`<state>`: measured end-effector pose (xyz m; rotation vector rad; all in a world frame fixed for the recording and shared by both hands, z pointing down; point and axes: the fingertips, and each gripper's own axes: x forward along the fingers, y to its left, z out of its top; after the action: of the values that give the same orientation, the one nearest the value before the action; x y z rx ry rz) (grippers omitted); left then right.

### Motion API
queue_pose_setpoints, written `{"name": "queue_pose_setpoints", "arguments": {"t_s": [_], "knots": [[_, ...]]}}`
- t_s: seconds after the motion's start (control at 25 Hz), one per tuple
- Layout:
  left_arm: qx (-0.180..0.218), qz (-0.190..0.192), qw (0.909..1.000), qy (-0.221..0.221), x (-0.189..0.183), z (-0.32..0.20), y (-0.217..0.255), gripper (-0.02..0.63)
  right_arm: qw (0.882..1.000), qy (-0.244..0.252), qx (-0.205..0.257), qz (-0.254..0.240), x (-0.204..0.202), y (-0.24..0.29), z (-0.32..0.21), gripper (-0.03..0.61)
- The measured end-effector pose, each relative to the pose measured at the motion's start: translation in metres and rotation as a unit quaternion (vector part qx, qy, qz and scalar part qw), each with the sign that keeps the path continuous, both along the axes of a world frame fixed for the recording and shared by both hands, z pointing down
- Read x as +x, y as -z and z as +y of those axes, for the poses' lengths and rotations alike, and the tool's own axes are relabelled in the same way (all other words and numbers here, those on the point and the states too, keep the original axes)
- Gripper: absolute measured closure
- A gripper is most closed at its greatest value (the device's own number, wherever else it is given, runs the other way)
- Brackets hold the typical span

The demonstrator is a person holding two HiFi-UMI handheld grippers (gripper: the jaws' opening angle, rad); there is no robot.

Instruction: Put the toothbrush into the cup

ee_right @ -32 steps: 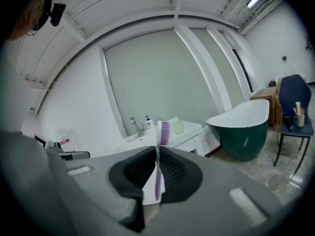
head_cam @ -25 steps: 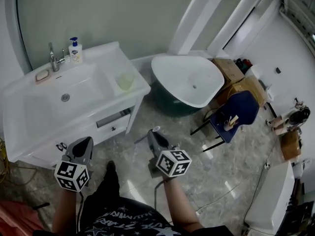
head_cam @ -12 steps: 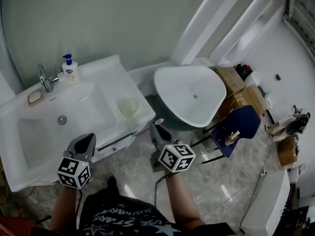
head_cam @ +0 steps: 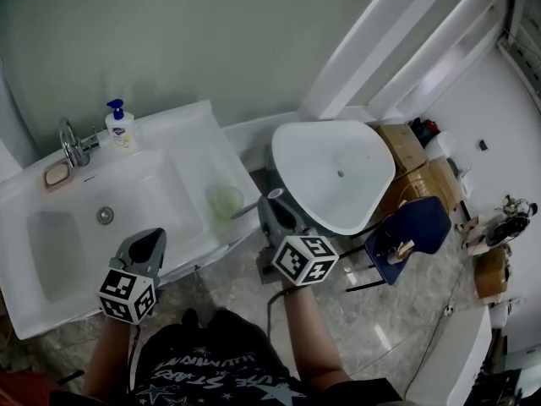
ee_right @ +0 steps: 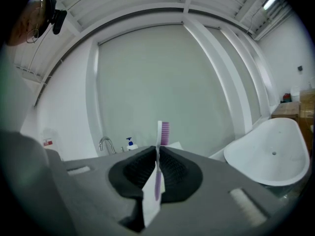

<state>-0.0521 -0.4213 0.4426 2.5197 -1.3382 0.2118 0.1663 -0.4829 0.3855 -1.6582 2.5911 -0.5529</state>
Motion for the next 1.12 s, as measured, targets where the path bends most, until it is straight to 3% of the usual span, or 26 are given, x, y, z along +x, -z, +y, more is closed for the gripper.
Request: {"name": "queue_pose_setpoints", "arguments": {"t_s": [0.48, 0.76, 1.12], "knots": [[-0.018, -0.011, 0.9976, 0.066, 0.007, -0.038, -0.015, 0.604, 0.997, 0.067, -0.04, 0.0, -0.007, -0.047, -0.074, 0.551], [-0.041, -0.023, 0.9956, 0.081, 0.015, -0.044, -0.034, 0.604, 0.992, 0.102, -0.079, -0.002, -0.018, -0.092, -0.085, 0.551], [-0.058, -0.029, 0.9941, 0.087, 0.014, -0.04, -0.046, 0.604, 0.989, 0.107, -0.1, 0.004, -0.021, -0.119, -0.083, 0.551]]}}
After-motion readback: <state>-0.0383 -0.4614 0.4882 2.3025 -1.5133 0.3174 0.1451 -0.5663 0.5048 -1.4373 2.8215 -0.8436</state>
